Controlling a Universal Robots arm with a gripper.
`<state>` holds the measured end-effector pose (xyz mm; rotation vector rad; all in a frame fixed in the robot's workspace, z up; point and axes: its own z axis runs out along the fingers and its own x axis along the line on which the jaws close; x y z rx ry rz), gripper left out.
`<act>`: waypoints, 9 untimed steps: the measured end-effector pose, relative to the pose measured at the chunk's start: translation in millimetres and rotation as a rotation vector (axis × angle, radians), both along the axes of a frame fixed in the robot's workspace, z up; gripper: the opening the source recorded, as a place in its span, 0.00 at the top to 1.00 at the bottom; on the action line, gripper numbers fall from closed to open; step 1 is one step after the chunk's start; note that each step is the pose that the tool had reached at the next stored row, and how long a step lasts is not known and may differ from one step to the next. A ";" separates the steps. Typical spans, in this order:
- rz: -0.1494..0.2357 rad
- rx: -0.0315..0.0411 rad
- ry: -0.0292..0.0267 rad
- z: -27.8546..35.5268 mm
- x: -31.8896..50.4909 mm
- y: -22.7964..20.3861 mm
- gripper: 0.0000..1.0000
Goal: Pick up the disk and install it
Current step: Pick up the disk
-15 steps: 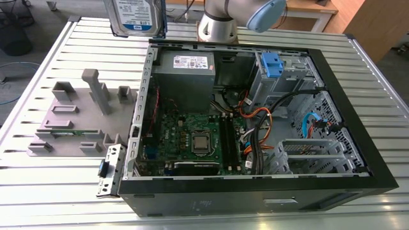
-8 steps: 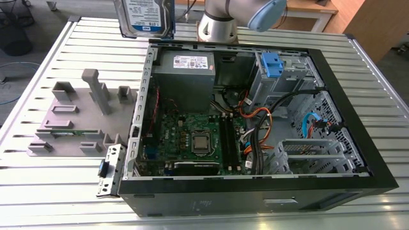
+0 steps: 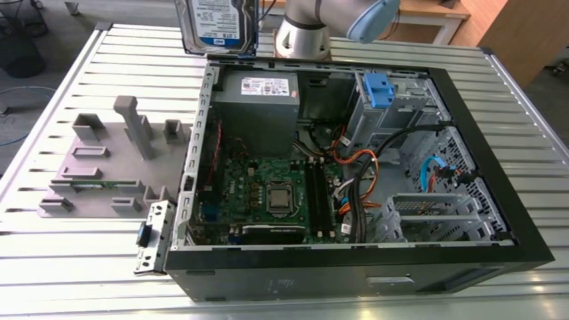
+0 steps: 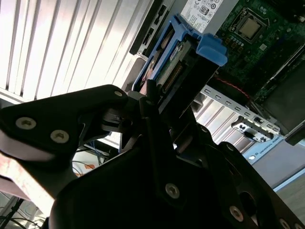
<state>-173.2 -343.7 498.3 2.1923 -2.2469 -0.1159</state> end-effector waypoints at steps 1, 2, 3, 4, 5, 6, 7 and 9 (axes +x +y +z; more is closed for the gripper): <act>0.000 0.0001 0.0000 -0.2 2.4 0.0 0.65; 0.000 0.0002 0.0000 -0.4 4.6 0.0 0.65; 0.000 0.0004 -0.0001 -0.7 7.0 0.0 0.65; 0.000 0.0006 -0.0001 -0.9 9.2 0.0 0.65; 0.000 0.0007 -0.0001 -1.2 11.5 0.0 0.65; 0.000 0.0008 -0.0002 -1.4 13.7 0.0 0.65; 0.000 0.0010 -0.0001 -1.6 15.9 0.0 0.65; 0.000 0.0014 -0.0001 -2.0 20.5 0.0 0.65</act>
